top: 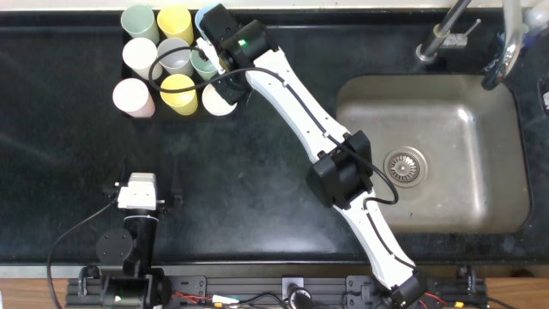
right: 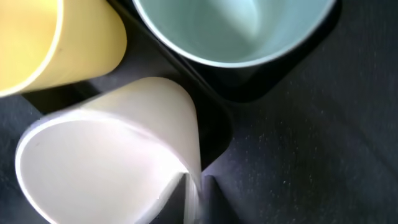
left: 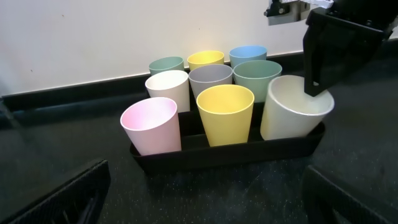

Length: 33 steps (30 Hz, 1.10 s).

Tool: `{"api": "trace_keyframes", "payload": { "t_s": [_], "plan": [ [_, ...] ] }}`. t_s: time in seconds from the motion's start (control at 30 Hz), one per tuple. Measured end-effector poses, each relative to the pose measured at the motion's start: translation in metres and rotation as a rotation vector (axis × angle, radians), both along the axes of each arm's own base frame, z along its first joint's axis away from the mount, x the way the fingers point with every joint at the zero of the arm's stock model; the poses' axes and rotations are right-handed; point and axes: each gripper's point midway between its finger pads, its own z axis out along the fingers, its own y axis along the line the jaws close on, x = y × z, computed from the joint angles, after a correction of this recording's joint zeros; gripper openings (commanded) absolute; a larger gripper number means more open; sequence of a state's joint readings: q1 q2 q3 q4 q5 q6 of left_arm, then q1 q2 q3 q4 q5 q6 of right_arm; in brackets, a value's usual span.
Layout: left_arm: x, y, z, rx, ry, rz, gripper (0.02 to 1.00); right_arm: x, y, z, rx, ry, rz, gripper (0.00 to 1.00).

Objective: Store Cups

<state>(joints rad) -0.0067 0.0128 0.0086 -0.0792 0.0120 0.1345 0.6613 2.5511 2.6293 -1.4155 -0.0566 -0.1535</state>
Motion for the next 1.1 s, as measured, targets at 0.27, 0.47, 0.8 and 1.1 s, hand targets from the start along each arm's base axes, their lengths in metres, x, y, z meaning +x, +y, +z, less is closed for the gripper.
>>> {"api": "trace_keyframes", "payload": {
  "t_s": [0.27, 0.47, 0.8, 1.1],
  "plan": [
    [0.0, 0.0, 0.0, 0.0, 0.0, 0.0, 1.0, -0.004, -0.002, -0.002, -0.008, 0.018, 0.007, 0.752],
    [0.0, 0.0, 0.0, 0.0, 0.0, 0.0, 1.0, -0.005, -0.004, -0.003, -0.018, 0.022, 0.007, 0.996],
    [0.0, 0.0, 0.0, 0.0, 0.0, 0.0, 1.0, 0.019, -0.011, 0.02, 0.036, -0.042, -0.093, 0.998],
    [0.0, 0.0, 0.0, 0.0, 0.0, 0.0, 1.0, 0.044, -0.071, 0.076, 0.004, -0.142, -0.282, 0.998]
  ]
}}
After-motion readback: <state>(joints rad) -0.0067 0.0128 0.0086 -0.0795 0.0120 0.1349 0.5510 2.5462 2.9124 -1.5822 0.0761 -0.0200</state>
